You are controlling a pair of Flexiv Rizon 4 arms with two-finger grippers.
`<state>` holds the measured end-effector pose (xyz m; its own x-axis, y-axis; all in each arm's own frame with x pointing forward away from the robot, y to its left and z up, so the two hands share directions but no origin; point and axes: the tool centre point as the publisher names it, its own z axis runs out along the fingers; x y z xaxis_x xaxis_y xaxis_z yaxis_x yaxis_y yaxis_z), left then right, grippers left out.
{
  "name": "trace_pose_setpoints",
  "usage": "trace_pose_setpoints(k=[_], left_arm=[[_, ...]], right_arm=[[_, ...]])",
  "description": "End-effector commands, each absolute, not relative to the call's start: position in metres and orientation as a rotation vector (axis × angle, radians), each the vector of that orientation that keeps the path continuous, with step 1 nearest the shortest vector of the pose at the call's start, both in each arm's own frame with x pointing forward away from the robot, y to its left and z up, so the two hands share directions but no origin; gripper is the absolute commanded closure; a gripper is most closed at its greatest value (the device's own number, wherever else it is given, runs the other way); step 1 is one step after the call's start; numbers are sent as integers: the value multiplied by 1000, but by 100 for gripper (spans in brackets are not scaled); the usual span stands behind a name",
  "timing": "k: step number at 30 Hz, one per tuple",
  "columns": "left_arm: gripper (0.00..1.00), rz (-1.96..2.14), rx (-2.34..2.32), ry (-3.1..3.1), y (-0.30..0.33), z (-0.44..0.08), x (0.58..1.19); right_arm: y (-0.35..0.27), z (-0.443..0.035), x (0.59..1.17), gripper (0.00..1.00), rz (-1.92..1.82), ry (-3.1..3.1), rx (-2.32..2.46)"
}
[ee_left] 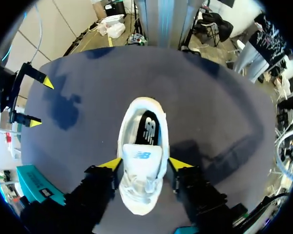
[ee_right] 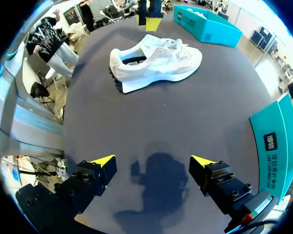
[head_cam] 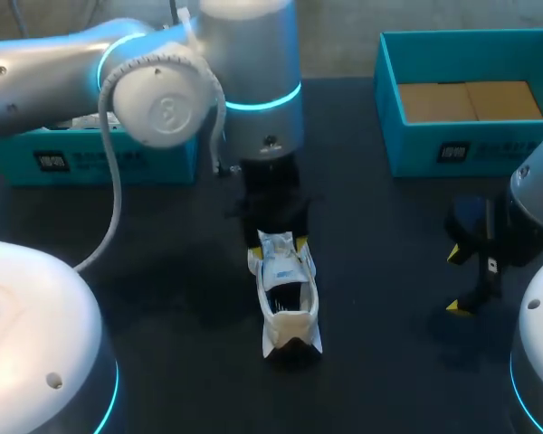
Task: Take the shoe out of the shoebox, open the shoe tongue, remove and reinsert the insole, then place the shoe into the shoebox
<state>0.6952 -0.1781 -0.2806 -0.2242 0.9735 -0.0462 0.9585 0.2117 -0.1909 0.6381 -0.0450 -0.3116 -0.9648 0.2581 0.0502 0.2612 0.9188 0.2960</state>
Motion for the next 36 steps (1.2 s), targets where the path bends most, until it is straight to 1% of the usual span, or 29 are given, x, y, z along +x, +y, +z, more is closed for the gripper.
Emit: trace_pose_setpoints(k=[1,17,20,25,29,31,32,36], left_arm=[[0,187,-1748,-2504,-174,-263,695],[0,200,-1724,-2510,-176,-264,692],[0,206,-1499,-2580,-182,-265,681],[0,187,-943,-2737,-182,-259,669],[0,154,-615,-2855,-181,-258,658],[0,116,-508,-2931,-181,-258,650],[0,27,-441,-3025,-182,-257,647],[0,27,-441,-3025,-182,-257,647]], right_arm=[[-45,-312,637,0,-478,-3070,-415],[-45,-312,637,0,-478,-3070,-415],[-45,-312,637,0,-478,-3070,-415],[-45,-312,637,0,-478,-3070,-415],[-45,-312,637,0,-478,-3070,-415],[-45,-312,637,0,-478,-3070,-415],[-45,-312,637,0,-478,-3070,-415],[-45,-312,637,0,-478,-3070,-415]])
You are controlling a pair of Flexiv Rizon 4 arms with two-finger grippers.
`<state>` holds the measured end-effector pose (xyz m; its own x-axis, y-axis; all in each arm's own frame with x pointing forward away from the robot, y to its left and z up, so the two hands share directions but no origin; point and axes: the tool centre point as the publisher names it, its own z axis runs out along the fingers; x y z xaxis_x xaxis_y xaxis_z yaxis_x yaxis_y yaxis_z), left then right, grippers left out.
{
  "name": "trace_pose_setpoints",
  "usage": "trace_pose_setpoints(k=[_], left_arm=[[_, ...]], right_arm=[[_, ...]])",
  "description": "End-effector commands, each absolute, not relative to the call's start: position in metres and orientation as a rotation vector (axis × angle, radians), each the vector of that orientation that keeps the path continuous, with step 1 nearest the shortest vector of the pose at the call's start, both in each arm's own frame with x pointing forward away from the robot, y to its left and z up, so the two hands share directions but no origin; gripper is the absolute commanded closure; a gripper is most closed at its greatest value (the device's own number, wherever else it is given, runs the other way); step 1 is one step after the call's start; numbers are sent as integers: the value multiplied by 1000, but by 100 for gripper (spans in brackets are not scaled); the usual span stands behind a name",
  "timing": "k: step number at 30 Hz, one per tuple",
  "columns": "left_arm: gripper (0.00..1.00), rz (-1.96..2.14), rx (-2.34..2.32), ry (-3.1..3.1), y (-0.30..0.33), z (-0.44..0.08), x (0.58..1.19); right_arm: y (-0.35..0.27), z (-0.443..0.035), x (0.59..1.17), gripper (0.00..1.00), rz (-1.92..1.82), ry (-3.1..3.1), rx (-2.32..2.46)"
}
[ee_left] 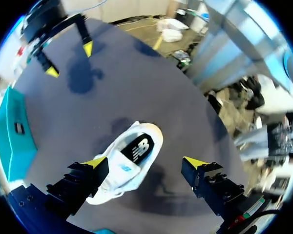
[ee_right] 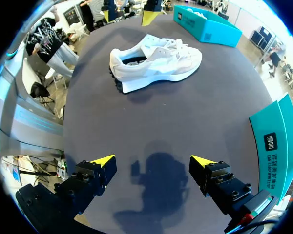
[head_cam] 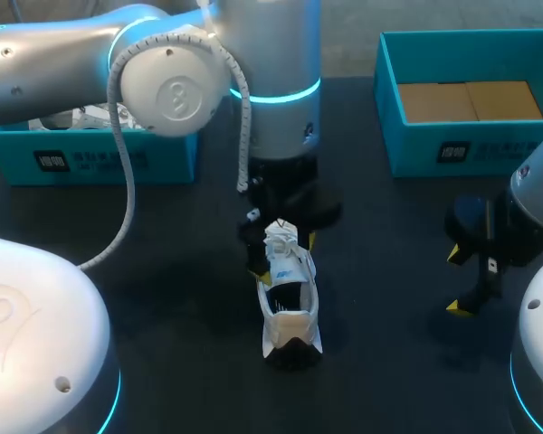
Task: Take the shoe out of the shoebox, open the shoe tongue, remove and reinsert the insole, then place the shoe into the shoebox
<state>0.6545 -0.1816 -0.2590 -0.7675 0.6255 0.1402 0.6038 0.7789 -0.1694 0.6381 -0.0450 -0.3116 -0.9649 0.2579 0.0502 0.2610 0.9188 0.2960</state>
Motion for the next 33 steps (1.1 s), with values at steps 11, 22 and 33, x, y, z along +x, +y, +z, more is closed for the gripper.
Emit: trace_pose_setpoints(k=[11,22,33], left_arm=[[0,9,-152,-2983,-199,-275,637],[0,66,132,-2998,-203,-298,612],[0,47,213,-3015,-198,-321,601]], right_arm=[[-45,-312,637,0,-478,-3070,-415],[-45,-312,637,0,-478,-3070,-415],[-45,-312,637,0,-478,-3070,-415]])
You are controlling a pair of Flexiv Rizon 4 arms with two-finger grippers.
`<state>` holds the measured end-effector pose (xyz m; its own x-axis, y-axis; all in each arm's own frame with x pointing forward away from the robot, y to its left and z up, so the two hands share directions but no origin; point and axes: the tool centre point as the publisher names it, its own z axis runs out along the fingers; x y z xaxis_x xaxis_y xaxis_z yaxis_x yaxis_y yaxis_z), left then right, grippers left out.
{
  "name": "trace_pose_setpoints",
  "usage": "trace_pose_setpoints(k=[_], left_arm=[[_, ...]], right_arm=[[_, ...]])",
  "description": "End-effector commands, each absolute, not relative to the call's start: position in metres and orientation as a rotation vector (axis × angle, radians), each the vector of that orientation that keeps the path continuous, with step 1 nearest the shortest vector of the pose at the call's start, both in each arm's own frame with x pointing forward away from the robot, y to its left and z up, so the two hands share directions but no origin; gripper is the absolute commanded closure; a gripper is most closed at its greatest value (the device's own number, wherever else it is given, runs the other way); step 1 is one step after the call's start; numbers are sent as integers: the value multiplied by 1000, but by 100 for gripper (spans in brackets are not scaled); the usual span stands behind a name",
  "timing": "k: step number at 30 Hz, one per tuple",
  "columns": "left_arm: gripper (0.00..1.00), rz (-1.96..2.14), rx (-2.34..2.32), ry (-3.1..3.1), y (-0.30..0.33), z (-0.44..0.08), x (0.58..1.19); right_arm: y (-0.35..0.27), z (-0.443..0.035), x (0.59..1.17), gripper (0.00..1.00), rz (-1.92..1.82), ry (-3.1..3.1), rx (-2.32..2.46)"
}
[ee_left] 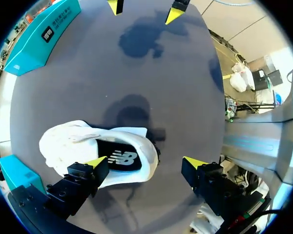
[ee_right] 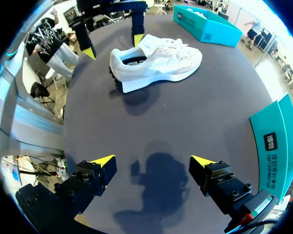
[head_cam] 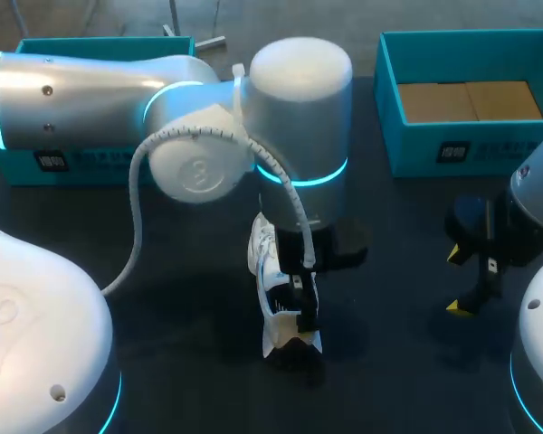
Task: Take the shoe out of the shoebox, open the shoe tongue, remove and reinsert the insole, then place the shoe into the shoebox
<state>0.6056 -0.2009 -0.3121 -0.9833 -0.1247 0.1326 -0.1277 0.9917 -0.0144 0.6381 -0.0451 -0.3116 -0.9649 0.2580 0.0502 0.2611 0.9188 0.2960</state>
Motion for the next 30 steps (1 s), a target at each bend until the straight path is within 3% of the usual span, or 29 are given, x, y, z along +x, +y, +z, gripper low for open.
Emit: trace_pose_setpoints(k=[1,30], left_arm=[[0,48,215,-3014,-197,-323,601],[0,72,139,-3031,-199,-381,586]], right_arm=[[-45,-312,637,0,-478,-3070,-415],[-45,-312,637,0,-478,-3070,-415]])
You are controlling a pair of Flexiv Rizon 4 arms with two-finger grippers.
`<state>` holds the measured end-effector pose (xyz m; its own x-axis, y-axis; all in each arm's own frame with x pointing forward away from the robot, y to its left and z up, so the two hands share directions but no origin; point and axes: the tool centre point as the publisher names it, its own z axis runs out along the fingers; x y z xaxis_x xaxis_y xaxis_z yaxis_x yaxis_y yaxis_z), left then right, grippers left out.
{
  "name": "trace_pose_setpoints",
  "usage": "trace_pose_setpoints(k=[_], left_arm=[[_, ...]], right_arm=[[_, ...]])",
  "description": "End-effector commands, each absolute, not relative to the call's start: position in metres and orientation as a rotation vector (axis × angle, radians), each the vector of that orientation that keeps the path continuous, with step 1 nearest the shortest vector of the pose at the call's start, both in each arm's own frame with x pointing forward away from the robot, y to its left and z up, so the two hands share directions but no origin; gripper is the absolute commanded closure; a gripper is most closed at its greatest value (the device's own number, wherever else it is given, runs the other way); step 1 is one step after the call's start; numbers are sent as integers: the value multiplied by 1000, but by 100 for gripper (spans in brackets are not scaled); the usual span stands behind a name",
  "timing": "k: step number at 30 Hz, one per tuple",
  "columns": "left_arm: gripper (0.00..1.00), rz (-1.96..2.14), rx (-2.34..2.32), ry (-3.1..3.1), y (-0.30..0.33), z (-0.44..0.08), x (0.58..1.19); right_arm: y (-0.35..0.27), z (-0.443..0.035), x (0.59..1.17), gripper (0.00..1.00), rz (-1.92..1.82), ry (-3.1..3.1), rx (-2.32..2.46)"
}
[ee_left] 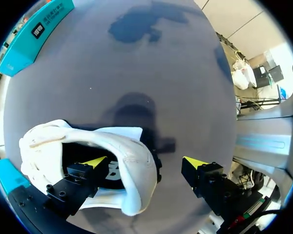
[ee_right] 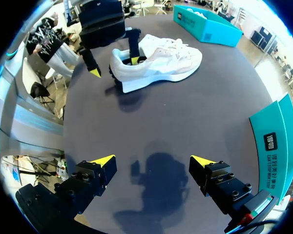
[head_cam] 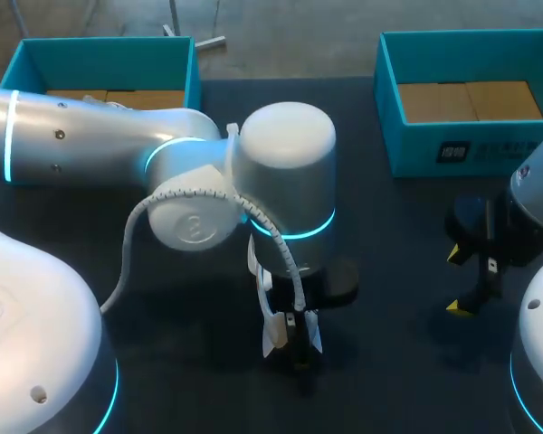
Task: Take the shoe out of the shoebox, open the shoe tongue, remove and reinsert the insole, then place the shoe into the shoebox
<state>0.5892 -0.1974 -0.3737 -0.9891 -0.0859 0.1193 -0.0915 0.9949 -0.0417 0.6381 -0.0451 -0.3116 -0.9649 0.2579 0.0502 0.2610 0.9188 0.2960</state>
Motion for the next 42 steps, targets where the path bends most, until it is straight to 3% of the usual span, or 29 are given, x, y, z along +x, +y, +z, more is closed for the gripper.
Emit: trace_pose_setpoints(k=[1,6,14,16,22,24,26,35,42], left_arm=[[0,76,137,-3030,-199,-382,586],[2,56,149,-3043,-200,-387,585],[27,33,159,-3055,-202,-392,586],[39,28,158,-3056,-202,-393,586],[55,5,159,-3053,-203,-396,587],[70,0,160,-3051,-203,-396,588],[100,-6,164,-3046,-202,-397,590],[100,-18,158,-3052,-198,-386,599],[100,-25,164,-3047,-193,-349,619]], right_arm=[[-45,-312,637,0,-478,-3070,-415],[-45,-312,637,0,-478,-3070,-415],[-45,-312,637,0,-478,-3070,-415],[-45,-312,637,0,-478,-3070,-415],[-45,-312,637,0,-478,-3070,-415],[-45,-312,637,0,-478,-3070,-415],[-45,-312,637,0,-478,-3070,-415],[-45,-312,637,0,-478,-3070,-415],[-45,-312,637,0,-478,-3070,-415]])
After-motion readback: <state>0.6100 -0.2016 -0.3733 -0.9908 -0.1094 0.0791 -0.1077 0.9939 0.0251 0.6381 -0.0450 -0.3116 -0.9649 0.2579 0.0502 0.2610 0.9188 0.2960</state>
